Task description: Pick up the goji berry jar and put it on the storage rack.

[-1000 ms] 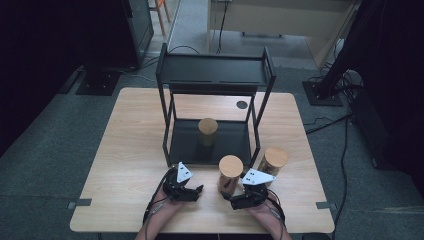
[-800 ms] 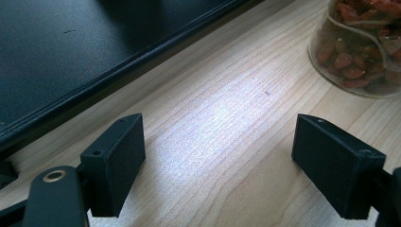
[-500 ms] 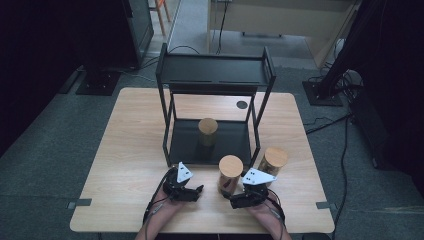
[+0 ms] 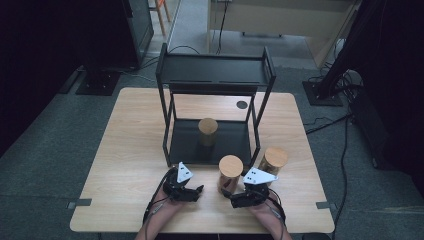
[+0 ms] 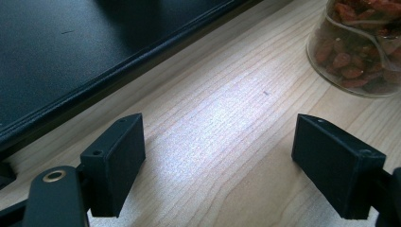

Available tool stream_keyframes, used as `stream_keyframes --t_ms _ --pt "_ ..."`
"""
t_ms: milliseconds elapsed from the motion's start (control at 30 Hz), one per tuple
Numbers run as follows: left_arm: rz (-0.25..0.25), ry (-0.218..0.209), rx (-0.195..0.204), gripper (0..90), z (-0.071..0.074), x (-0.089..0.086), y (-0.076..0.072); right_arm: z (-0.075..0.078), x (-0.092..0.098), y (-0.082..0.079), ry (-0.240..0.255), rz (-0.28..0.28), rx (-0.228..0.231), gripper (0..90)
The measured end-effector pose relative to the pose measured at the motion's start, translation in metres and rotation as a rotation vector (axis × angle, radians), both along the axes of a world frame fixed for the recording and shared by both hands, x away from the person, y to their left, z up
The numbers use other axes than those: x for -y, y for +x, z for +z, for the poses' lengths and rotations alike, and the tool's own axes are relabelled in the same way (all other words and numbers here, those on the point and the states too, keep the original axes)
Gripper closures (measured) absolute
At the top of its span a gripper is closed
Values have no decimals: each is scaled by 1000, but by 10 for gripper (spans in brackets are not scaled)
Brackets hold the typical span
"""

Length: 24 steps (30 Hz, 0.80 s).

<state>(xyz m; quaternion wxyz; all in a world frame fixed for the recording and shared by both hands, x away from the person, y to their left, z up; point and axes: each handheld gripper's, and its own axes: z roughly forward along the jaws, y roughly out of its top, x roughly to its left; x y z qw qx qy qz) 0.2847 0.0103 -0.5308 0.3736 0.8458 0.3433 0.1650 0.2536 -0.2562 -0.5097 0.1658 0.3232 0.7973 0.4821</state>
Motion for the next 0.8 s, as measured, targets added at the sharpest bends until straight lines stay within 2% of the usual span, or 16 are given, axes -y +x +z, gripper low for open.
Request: stream_keyframes --t_ms 800 --pt "2 0 0 184 0 0 0 13 -2 -2 -18 0 20 103"
